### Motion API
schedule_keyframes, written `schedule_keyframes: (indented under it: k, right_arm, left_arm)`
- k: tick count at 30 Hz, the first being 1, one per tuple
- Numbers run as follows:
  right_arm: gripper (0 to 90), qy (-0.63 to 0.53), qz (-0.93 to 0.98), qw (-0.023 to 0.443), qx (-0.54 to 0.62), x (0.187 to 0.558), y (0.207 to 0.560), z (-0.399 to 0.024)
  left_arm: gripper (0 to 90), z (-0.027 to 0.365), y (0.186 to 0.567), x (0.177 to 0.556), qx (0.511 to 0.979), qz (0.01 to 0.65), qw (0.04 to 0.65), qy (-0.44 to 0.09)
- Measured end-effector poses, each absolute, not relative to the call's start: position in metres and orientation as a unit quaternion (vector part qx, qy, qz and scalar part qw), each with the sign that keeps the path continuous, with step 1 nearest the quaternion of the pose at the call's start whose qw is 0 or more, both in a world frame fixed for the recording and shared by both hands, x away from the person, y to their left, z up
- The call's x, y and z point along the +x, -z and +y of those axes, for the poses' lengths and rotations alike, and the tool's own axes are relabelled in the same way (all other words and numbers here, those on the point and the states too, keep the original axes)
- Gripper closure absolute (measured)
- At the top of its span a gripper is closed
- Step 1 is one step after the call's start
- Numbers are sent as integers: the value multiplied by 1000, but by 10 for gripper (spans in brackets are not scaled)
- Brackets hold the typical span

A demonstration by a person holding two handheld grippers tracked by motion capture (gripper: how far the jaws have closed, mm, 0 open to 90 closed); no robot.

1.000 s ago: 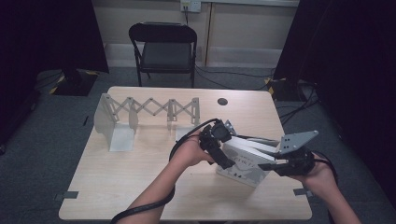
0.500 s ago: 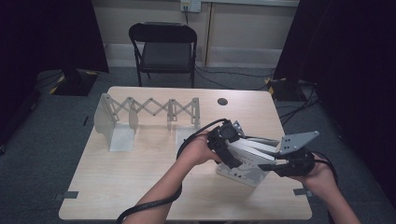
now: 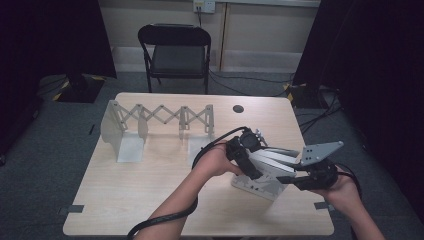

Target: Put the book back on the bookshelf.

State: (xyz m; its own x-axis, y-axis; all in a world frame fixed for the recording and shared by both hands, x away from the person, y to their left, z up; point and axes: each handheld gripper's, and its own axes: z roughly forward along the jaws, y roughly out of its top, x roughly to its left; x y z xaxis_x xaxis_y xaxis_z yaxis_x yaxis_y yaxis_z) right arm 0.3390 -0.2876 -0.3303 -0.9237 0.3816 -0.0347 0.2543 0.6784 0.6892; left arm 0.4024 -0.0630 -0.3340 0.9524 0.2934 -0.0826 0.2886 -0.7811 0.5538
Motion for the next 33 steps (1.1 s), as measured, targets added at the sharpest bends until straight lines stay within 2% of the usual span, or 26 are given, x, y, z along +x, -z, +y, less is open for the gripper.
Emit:
schedule_keyframes:
  k: [10,15,20,22,25,33]
  right_arm:
    - [693,-366,909,84,181,339,331,-289]
    - [688,-368,907,84,184,339,331,-289]
    - [680,-365,908,84,187,339,332,-290]
    - [652,-367,906,85,195,341,332,-294]
    - [632,-370,903,83,204,342,334,-299]
    - [587,-372,899,91,214,343,339,-306]
  left_arm:
    - [92,-64,335,401,946,145,291,-5]
    - [195,-62,334,401,947,133,291,-26]
    - [235,-62,333,399,950,121,287,-29]
    - [308,-61,332,396,953,109,281,-35]
    - [355,-60,331,393,955,101,277,-35]
    - [413,-59,330,388,957,75,279,-41]
